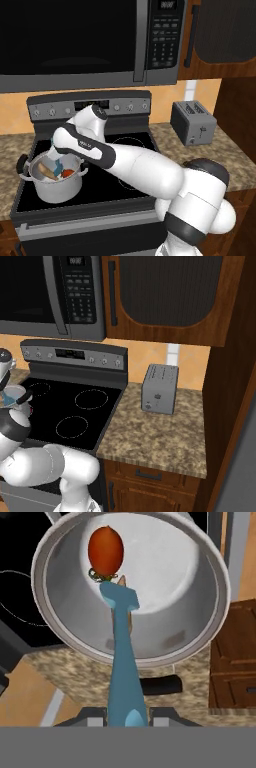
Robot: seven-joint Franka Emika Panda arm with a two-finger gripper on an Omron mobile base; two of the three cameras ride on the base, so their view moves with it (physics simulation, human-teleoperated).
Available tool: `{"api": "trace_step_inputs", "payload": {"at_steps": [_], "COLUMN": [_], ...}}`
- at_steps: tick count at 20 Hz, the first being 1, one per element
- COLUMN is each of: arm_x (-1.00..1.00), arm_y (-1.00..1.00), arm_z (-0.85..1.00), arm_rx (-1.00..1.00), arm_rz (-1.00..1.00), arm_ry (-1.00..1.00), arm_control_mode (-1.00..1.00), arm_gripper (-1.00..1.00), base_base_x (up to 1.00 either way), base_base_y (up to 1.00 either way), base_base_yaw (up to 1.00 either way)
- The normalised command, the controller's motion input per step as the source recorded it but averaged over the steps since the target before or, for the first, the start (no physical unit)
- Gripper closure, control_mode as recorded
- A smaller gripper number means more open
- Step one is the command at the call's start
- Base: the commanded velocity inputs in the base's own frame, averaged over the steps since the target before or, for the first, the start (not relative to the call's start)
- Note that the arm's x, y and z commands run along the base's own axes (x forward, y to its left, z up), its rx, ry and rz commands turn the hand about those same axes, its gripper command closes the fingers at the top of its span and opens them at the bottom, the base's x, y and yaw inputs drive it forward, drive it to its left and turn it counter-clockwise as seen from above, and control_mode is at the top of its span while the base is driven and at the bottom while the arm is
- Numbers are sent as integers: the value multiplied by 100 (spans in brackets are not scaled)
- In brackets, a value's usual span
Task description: Put the sweet potato and tomato in the pot. Retrieve the spatula and lightly stir the vegetables in the pot.
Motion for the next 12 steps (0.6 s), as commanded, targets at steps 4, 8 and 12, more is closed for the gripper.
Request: {"api": "trace_step_inputs", "payload": {"at_steps": [4,8,12], "arm_x": [0,0,15], "arm_y": [27,29,0], "arm_z": [0,0,0], "arm_rx": [0,0,-2], "arm_rz": [0,-3,-13], "arm_ry": [-17,-24,-6], "arm_control_mode": [-100,-100,-100], "arm_gripper": [100,100,100], "base_base_x": [0,0,0], "base_base_y": [0,0,0], "base_base_yaw": [0,0,0]}}
